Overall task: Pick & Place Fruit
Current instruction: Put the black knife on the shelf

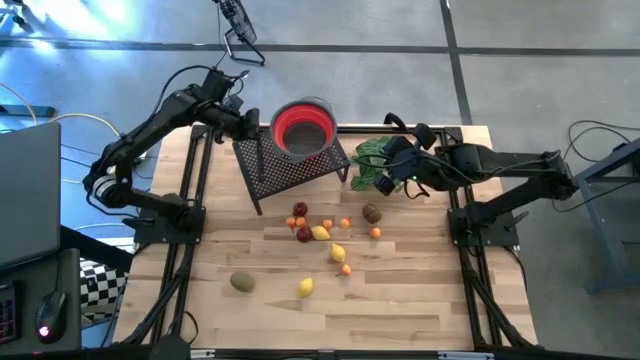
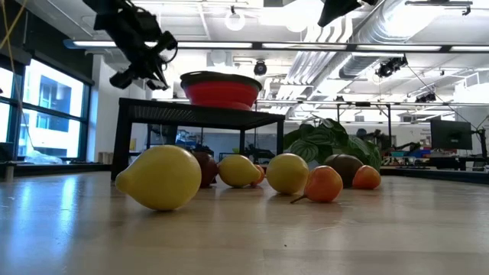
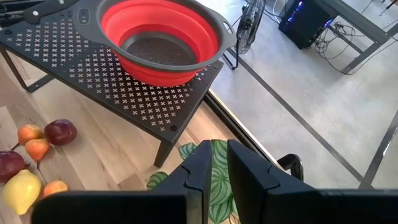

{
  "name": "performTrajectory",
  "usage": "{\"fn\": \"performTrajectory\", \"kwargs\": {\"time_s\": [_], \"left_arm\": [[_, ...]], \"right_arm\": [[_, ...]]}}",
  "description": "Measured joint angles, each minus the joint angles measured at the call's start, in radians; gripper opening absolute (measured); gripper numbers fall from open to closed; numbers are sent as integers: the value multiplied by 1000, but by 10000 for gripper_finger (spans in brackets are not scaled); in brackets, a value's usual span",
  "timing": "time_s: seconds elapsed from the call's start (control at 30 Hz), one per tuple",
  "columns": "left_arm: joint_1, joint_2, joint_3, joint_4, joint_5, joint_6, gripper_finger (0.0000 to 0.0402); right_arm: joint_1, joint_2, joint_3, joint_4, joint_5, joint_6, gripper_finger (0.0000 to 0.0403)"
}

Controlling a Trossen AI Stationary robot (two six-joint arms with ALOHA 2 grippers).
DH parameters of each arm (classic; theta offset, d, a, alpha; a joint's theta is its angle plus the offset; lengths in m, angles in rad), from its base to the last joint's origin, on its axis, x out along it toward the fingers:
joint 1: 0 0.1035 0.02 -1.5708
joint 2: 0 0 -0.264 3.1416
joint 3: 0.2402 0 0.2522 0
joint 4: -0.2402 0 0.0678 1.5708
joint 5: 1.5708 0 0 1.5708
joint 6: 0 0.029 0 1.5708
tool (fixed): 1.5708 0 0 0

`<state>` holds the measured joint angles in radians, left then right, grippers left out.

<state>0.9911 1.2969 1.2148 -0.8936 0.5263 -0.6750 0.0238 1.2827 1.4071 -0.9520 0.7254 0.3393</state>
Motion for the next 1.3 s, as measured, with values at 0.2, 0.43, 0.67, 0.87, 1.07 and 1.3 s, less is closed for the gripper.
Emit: {"fn": "performTrajectory", "kwargs": {"time_s": [0.2,0.43,0.67,0.87,1.07,1.3], "left_arm": [[20,43,0,-46,48,-3,0],[17,79,0,-129,18,23,0],[17,81,0,-101,-7,19,0],[17,83,0,-112,-16,17,0],[18,83,0,-98,-34,16,0],[17,83,0,-97,-8,16,0]], "right_arm": [[0,0,0,0,0,1,43],[0,0,0,7,0,6,43],[0,0,0,22,0,5,43],[0,0,0,42,0,4,43],[0,0,0,43,0,4,43],[0,0,0,43,0,4,43]]}}
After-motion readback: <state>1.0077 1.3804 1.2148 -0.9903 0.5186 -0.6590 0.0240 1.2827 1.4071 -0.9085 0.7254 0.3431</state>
